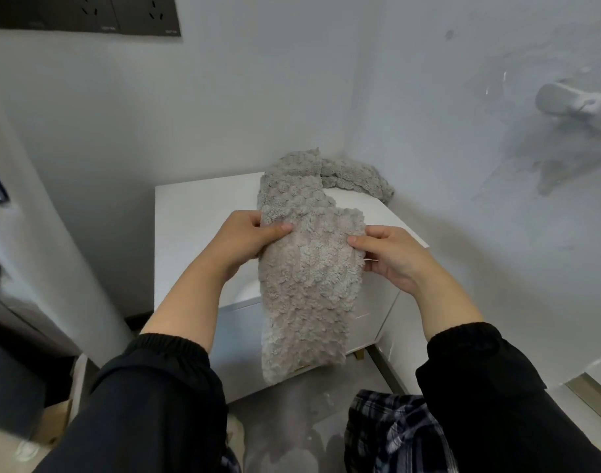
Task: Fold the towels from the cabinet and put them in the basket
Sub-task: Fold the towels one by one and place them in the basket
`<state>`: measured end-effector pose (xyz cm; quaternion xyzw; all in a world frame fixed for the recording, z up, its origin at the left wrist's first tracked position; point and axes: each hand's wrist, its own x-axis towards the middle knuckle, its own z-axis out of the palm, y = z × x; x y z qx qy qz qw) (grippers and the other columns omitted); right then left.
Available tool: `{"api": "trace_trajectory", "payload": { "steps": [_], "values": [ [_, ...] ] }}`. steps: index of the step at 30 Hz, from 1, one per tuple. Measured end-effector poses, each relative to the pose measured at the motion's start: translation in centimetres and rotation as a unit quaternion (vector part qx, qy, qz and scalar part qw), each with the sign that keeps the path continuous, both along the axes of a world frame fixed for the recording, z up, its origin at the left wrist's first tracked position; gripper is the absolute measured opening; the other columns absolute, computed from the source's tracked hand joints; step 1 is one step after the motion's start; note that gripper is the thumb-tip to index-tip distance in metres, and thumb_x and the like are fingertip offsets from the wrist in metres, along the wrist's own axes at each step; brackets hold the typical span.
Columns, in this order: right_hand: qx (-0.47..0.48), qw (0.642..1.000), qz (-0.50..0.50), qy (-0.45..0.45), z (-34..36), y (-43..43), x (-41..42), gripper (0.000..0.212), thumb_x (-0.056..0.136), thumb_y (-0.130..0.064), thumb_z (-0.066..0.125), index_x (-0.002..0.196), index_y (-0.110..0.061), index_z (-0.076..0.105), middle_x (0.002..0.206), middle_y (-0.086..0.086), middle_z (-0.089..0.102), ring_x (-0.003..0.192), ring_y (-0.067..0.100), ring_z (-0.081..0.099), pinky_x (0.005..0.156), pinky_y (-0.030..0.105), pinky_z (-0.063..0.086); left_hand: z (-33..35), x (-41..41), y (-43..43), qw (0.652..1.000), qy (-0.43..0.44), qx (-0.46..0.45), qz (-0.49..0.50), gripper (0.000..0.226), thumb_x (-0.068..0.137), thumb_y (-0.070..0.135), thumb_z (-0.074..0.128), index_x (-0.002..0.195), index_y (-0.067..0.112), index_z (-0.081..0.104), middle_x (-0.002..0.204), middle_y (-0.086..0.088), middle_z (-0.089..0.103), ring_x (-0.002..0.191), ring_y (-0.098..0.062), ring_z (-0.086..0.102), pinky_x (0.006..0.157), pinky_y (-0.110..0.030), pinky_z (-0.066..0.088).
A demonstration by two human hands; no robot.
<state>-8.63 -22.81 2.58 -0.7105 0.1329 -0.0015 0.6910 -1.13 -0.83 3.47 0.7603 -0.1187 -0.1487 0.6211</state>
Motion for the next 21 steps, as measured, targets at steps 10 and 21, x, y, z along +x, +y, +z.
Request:
{"api": "trace_trajectory", "payload": {
  "steps": [10, 21],
  "values": [
    [-0.103, 0.994, -0.037, -0.012, 0.2, 0.9, 2.2, 0.040, 0.088, -0.010, 0.064, 0.052, -0.015, 0.048, 0.039, 0.002, 0.044, 0.032, 0.014, 0.031, 0.043, 0.022, 0.028, 0.0, 0.4, 0.2, 0.994, -0.015, 0.073, 0.079, 0.016, 0.091, 0.010, 0.060, 0.075, 0.007, 0.062, 0.052, -0.005, 0.065, 0.040, -0.012, 0.059, 0.040, -0.018, 0.044],
    [0.224, 0.973, -0.047, -0.021, -0.1, 0.9, 5.6, 0.029, 0.101, -0.020, 0.040, 0.115, 0.003, 0.049, 0.106, 0.025, 0.065, 0.088, 0.027, 0.070, 0.075, 0.033, 0.059, -0.6, 2.1, -1.2, 0.990, -0.056, -0.074, 0.107, 0.021, 0.094, 0.015, 0.050, 0.089, 0.010, 0.070, 0.095, -0.011, 0.073, 0.094, -0.023, 0.069, 0.089, -0.036, 0.055]
  ]
}}
